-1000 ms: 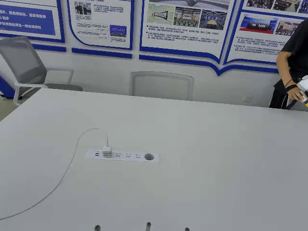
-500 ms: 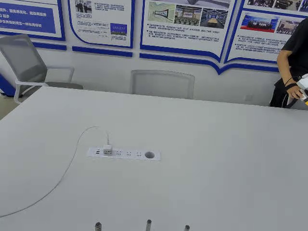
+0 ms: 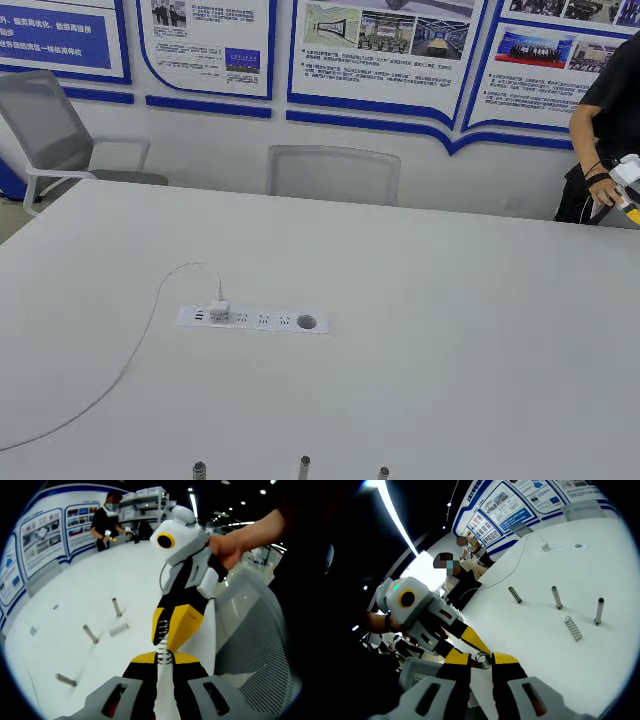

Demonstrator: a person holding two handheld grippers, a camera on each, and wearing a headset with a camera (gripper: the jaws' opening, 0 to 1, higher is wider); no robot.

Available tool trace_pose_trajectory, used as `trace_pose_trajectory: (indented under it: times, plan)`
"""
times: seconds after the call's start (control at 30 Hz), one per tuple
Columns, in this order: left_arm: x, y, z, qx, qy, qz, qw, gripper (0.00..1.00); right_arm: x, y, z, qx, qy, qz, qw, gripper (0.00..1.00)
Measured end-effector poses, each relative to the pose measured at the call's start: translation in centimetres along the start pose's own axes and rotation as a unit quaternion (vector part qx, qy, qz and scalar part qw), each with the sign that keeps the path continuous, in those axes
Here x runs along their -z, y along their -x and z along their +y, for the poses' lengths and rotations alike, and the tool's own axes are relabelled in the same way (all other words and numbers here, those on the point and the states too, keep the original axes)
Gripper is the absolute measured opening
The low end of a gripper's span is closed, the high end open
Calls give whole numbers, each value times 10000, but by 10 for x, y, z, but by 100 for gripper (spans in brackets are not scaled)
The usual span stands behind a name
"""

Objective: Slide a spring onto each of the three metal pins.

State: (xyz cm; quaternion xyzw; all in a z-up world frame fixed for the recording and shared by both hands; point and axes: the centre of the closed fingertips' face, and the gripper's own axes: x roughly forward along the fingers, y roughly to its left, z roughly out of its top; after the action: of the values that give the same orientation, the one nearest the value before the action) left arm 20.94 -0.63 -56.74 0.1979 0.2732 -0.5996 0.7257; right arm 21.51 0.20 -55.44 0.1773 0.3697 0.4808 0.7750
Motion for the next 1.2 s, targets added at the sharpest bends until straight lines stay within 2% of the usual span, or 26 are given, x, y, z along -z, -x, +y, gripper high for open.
trace_pose_trajectory:
  times: [0.1,0.23,0.5,0.57,0.67,0.73,0.8,0.83,0.87,1.0,1.2]
  plan:
    - [-6,0,1,22,-20,-91,10000,10,-9,4,5,-1,188,28,9998,14]
    - [-18,0,3,38,-52,-250,9997,10,-17,11,6,92,551,217,9982,14]
    - [-43,3,8,69,-16,-664,9978,10,-36,24,12,237,1198,565,9909,14]
    - [-47,4,9,87,1,-713,9974,10,-37,26,13,253,1466,751,9860,14]
    - [-52,4,7,114,-93,-749,9971,10,-37,29,14,254,1674,992,9806,14]
    - [-55,5,6,149,-109,-795,9967,10,-36,33,14,260,1934,1192,9735,14]
    - [-59,5,6,196,-99,-859,9961,10,-38,36,16,313,1942,1339,9713,14]
    - [-61,5,6,202,-104,-880,9959,10,-40,37,17,309,2006,1357,9697,14]
    - [-65,5,5,235,-104,-917,9955,10,-41,40,17,276,2269,1445,9627,14]
    - [-76,5,4,305,-160,-1012,9943,10,-48,47,20,249,2476,1556,9560,15]
    - [-92,6,1,415,-277,-1136,9923,10,-58,59,27,190,2985,1705,9389,17]
